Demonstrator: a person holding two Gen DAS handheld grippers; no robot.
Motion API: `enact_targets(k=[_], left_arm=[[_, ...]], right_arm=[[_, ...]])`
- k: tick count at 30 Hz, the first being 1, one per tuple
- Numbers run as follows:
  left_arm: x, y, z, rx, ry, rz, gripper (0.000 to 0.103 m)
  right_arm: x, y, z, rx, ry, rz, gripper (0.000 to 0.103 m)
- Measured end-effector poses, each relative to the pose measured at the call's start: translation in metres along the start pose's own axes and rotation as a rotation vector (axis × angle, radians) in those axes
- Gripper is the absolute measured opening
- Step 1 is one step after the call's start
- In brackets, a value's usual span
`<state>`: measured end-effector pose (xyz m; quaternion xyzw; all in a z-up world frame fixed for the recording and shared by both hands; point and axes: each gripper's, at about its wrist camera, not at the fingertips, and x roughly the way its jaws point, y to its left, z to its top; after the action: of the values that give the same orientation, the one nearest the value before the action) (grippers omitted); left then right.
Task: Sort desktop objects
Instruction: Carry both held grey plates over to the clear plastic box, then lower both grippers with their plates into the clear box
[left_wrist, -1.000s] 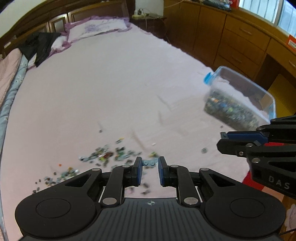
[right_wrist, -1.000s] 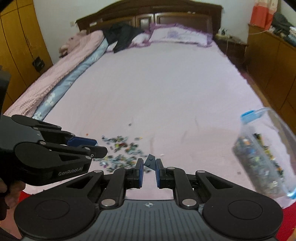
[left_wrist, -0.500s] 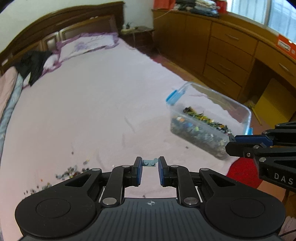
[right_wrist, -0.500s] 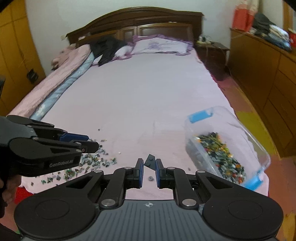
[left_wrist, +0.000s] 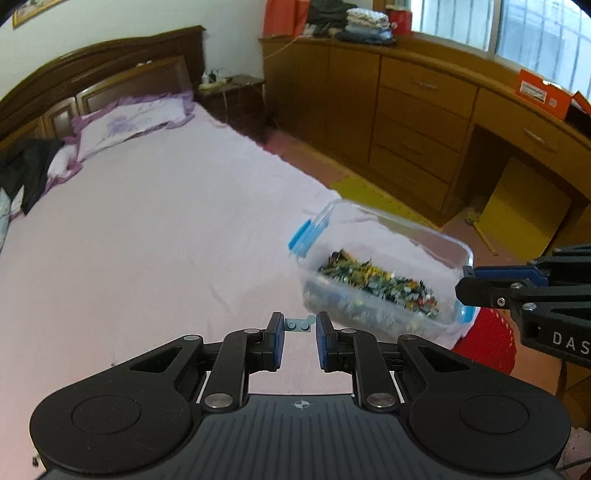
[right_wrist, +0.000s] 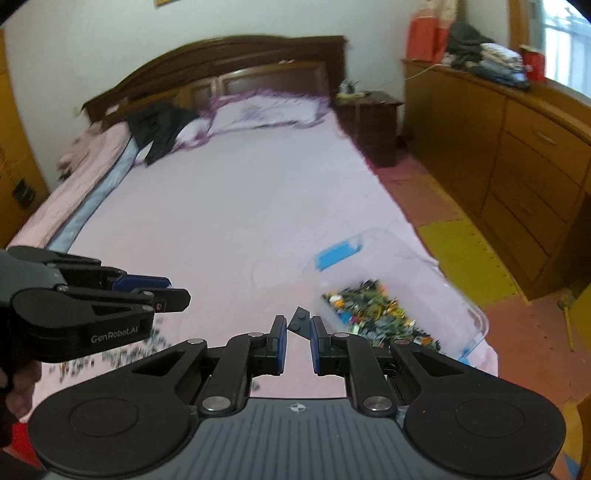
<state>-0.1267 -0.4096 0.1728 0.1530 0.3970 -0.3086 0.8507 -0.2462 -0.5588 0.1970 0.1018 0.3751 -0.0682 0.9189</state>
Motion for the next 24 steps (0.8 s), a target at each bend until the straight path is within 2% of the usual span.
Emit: enact_targets(k=[7,16,24], left_arm=[[0.021,-0.013,0.018,0.012,0.002,-0.011,0.020],[0.043,-0.040,0.044,-0.037,0.044,0.057,0.020],[0.058,-0.076,0.071,-0.055,0.065,0.085,0.020]], right_arm=[[0.015,-0.029,0.010,0.003,0.014,0.012,0.015],[0.033,-0.074,0.028,-0.027,0.028,0.064,0.014],[0.051,-0.130,0.044,-0.049,0.062,0.114,0.014]])
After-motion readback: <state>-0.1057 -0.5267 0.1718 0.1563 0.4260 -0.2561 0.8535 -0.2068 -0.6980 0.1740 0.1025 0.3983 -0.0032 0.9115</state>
